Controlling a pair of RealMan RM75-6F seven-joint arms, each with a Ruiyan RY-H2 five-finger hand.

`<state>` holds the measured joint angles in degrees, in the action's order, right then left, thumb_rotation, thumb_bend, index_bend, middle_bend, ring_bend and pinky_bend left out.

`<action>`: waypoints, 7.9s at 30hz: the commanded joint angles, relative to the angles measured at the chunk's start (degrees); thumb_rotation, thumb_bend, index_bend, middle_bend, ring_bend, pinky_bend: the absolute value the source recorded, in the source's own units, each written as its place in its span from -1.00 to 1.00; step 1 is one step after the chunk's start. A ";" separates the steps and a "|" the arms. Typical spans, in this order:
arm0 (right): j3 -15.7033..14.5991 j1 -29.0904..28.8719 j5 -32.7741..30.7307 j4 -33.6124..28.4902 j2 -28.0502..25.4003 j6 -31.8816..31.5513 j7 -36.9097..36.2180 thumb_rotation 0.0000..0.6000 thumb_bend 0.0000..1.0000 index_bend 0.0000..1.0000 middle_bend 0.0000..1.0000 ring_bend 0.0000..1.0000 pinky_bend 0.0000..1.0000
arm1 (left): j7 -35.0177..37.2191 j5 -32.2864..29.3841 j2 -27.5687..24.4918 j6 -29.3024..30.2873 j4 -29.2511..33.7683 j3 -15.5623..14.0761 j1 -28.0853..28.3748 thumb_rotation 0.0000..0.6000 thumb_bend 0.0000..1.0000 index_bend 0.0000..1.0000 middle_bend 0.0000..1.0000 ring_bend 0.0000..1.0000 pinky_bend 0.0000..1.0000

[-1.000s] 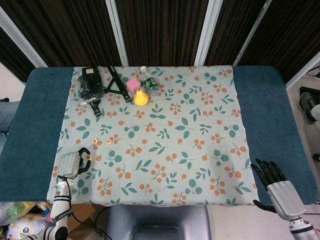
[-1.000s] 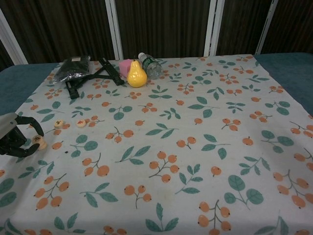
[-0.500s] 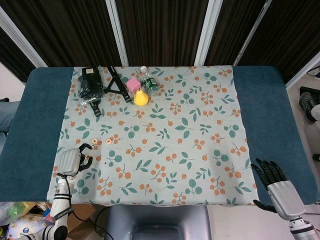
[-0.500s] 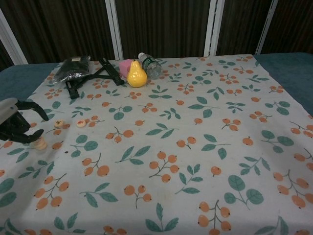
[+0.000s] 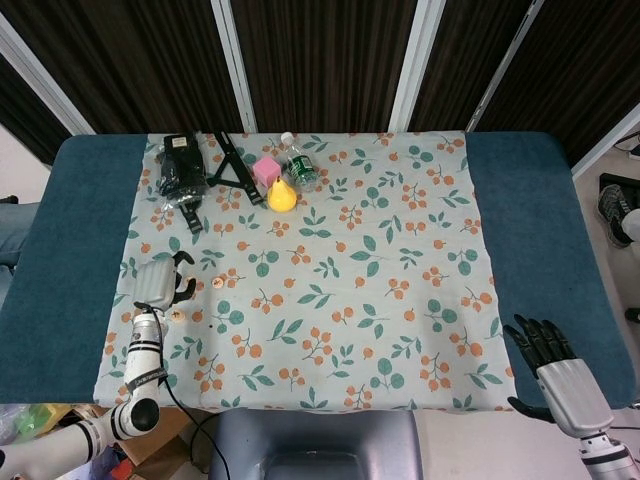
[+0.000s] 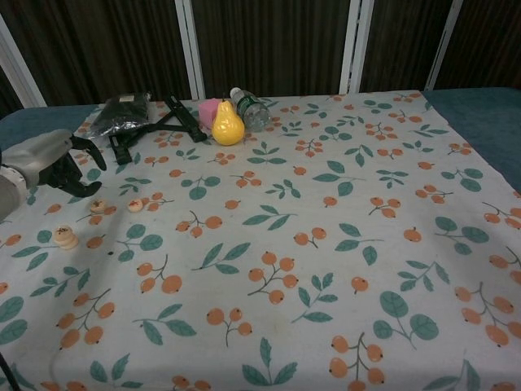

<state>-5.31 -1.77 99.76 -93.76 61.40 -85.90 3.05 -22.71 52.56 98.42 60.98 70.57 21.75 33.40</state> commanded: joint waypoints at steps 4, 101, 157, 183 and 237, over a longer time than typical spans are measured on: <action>0.06 -0.08 -0.16 -0.17 -0.07 0.14 0.00 1.00 -0.59 -1.00 -1.00 -1.00 -0.89 | -2.49 -3.84 3.46 -2.85 -6.64 -0.48 2.84 1.00 -0.23 -0.21 1.00 1.00 1.00; -0.53 0.15 0.91 -0.02 0.13 -0.16 0.29 1.00 -0.59 -1.00 -1.00 -1.00 -0.89 | 13.40 7.18 -11.30 1.03 10.25 -12.51 -8.88 1.00 -0.24 -0.14 1.00 1.00 1.00; -0.34 -0.23 0.47 0.00 -0.74 0.04 -1.47 1.00 -0.59 -1.00 -1.00 -1.00 -0.89 | -4.26 -2.67 9.00 0.59 -9.44 -4.04 5.49 1.00 -0.21 -0.25 1.00 1.00 1.00; -0.38 -0.08 0.68 0.15 -1.09 -0.52 -2.43 1.00 -0.59 -1.00 -1.00 -1.00 -0.89 | -2.54 -1.19 11.18 -0.09 -13.22 -3.59 5.53 1.00 -0.22 0.01 1.00 1.00 1.00; -0.55 -0.07 0.68 -0.05 -0.05 0.34 0.07 1.00 -0.59 -1.00 -1.00 -1.00 -0.89 | 8.94 8.81 -11.00 4.64 11.82 -13.22 -8.32 1.00 -0.20 -0.12 1.00 1.00 1.00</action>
<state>-5.86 -1.84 100.45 -93.81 61.35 -85.57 3.12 -13.79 61.36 87.43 65.64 82.38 8.54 25.08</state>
